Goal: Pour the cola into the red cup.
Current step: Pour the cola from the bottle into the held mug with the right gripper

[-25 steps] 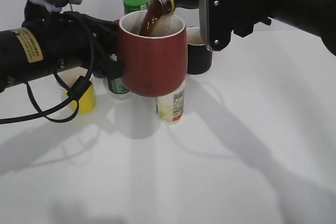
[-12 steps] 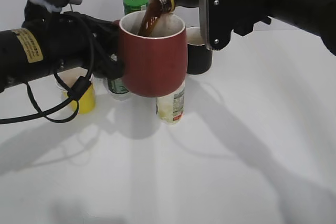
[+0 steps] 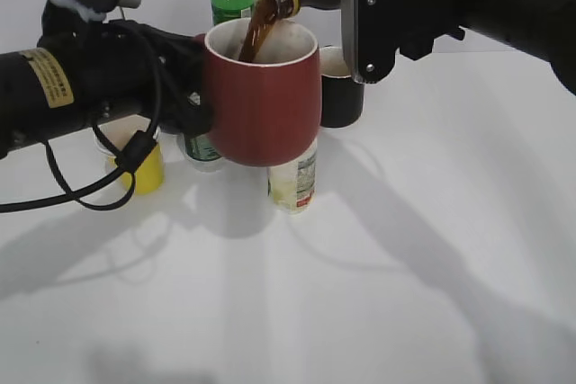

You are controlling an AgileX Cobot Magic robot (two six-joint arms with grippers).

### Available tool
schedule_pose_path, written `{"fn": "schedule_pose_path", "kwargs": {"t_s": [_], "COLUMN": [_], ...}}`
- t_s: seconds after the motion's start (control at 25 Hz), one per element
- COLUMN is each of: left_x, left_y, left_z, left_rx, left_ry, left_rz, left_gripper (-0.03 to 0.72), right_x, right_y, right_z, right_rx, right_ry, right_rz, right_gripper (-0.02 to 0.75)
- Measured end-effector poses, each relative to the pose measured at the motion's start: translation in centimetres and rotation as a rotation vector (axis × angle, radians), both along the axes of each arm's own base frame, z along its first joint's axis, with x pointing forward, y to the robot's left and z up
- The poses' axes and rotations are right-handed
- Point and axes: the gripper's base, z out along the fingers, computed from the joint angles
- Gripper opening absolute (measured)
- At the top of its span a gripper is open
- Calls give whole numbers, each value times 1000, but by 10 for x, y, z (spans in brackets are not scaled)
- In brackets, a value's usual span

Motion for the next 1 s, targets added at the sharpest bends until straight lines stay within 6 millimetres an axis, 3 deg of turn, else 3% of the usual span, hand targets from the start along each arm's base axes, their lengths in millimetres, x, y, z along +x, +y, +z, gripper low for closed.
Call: {"fn": "schedule_pose_path", "kwargs": {"t_s": [0.36,0.68,0.84,1.0], "left_x": [2,9,20,27], "left_y": [0,9,29,67], "left_z": [1,5,8,9], "left_rx": [-42,-91,-103,-115], "left_ry": [-11,-24,-40,-64], "left_rz": [13,64,136,257], "left_gripper": [43,43,43,43], "right_x": [-1,-2,-2,5], "right_y": [-1,-1,-3,-21], "right_z": [-11,-13,-10,-5], "right_rx": [106,455,728,1076], "right_ry": [196,440,599,746], "right_rz": [-24,-65,-100,-169], "right_gripper": [485,485,485,485]}}
